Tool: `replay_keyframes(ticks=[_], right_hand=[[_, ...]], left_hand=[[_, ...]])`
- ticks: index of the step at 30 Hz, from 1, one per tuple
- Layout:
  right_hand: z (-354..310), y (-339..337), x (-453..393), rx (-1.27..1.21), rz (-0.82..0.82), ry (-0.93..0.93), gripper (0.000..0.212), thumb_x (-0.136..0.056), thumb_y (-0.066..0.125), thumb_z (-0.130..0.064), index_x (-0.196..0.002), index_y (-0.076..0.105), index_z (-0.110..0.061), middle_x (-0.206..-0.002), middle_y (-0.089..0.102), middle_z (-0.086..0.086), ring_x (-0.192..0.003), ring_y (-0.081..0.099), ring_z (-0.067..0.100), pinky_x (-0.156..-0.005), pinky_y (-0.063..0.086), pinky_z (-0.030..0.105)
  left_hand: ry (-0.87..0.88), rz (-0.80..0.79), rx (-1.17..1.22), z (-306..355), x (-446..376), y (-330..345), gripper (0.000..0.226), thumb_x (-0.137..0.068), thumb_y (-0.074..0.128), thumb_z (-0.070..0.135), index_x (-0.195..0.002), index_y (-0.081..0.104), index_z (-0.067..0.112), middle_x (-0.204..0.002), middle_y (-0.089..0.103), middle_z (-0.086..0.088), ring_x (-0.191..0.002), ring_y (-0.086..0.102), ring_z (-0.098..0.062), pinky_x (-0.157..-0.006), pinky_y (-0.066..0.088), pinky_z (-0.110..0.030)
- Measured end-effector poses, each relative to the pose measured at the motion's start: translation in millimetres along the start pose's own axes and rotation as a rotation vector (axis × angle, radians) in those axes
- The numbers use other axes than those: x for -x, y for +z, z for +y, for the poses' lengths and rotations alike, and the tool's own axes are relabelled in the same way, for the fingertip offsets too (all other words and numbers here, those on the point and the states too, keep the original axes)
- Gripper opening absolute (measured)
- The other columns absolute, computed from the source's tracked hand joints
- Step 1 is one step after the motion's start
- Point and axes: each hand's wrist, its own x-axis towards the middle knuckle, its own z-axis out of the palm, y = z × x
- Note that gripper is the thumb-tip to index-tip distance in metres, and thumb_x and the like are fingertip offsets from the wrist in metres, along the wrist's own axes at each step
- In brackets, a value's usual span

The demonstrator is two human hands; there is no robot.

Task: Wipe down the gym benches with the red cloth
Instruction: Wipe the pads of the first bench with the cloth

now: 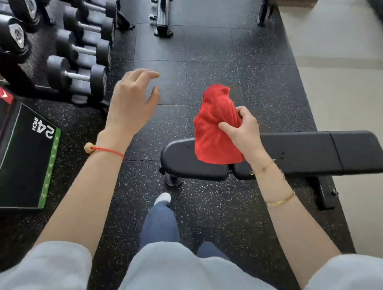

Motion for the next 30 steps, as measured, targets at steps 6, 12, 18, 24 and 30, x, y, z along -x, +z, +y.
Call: replay_keyframes(ticks=[6,12,18,24,30], right_hand=[[72.5,12.1,-2.7,0.021,-0.044,-0.016,0.024,-0.074,0.073,-0.017,-0.089,0.055,-0.015,-0.076,0.059,-0.015,-0.065,0.054,-0.008,-0.062,0.04,0.009],[157.3,48.9,-29.1,0.041,-0.041,0.005,0.025,-0.074,0.073,-0.017,-0.092,0.057,-0.013,-0.079,0.06,-0.014,-0.072,0.056,0.004,-0.065,0.041,0.011],[242.9,100.2,-70.3,0.059,-0.062,-0.024,0.025,-0.075,0.074,-0.016,-0.091,0.055,-0.016,-0.081,0.061,-0.01,-0.077,0.057,0.011,-0.071,0.041,0.023],[324.1,148.5,-111.1,0.077,-0.061,-0.108,0.025,-0.074,0.074,-0.014,-0.089,0.055,-0.014,-0.082,0.061,-0.004,-0.077,0.055,0.014,-0.066,0.035,0.021],[388.6,173.7,-134.4,0.089,-0.045,-0.166,0.032,-0.074,0.075,-0.015,-0.1,0.056,-0.009,-0.092,0.063,0.001,-0.085,0.057,0.016,-0.08,0.043,0.03]], left_hand=[[-0.06,0.001,-0.045,-10.3,34.5,56.1,0.034,-0.096,0.05,0.02,-0.125,0.06,0.007,-0.126,0.061,-0.011,-0.119,0.053,-0.029,-0.105,0.041,-0.041],[-0.023,-0.071,-0.076,-52.1,56.3,139.7,0.032,-0.095,0.052,0.019,-0.124,0.061,0.007,-0.125,0.062,-0.011,-0.118,0.055,-0.03,-0.102,0.043,-0.047],[0.061,-0.149,-0.145,-103.6,72.8,234.6,0.033,-0.095,0.053,0.018,-0.125,0.061,0.006,-0.124,0.062,-0.012,-0.118,0.056,-0.031,-0.102,0.043,-0.047],[0.102,-0.127,-0.175,-146.8,94.2,331.3,0.032,-0.094,0.055,0.017,-0.124,0.061,0.007,-0.125,0.063,-0.009,-0.119,0.056,-0.03,-0.102,0.042,-0.046],[0.101,-0.076,-0.157,-177.5,120.8,411.8,0.032,-0.093,0.057,0.015,-0.123,0.062,0.007,-0.124,0.063,-0.009,-0.118,0.056,-0.031,-0.101,0.044,-0.048]])
